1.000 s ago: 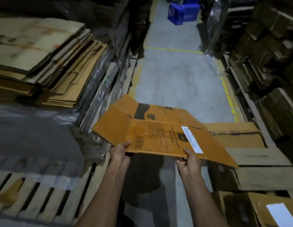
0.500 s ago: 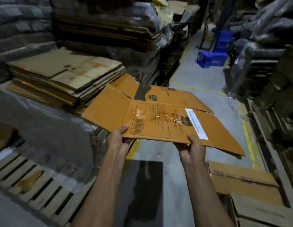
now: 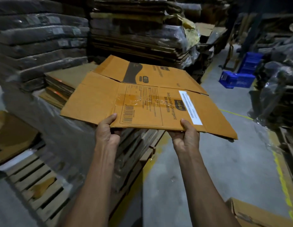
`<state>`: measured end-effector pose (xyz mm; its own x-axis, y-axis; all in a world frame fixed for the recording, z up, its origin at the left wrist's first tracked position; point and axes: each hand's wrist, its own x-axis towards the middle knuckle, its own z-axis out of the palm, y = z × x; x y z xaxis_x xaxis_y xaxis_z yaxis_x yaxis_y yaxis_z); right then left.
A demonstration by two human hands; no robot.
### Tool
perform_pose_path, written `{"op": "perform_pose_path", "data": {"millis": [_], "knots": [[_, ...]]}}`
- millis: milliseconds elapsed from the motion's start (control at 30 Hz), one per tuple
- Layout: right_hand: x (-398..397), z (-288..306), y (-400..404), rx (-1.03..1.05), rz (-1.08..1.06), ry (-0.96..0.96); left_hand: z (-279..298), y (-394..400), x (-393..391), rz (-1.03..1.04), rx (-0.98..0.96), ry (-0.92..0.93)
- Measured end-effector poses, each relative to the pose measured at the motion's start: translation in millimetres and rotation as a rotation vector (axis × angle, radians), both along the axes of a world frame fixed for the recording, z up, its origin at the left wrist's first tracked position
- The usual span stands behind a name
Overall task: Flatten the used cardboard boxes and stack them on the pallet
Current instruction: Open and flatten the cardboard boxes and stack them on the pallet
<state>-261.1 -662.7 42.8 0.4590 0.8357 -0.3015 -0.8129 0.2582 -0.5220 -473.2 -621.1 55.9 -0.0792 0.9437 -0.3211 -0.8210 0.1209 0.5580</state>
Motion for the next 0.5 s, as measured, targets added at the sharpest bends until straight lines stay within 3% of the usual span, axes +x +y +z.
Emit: {"op": "perform_pose_path", "data": {"millis": [500], "knots": [[-67.5, 13.9, 264.2, 0.023, 0.189, -0.058, 7.8, 213.6, -69.1, 0.152, 0.037, -0.053]]}}
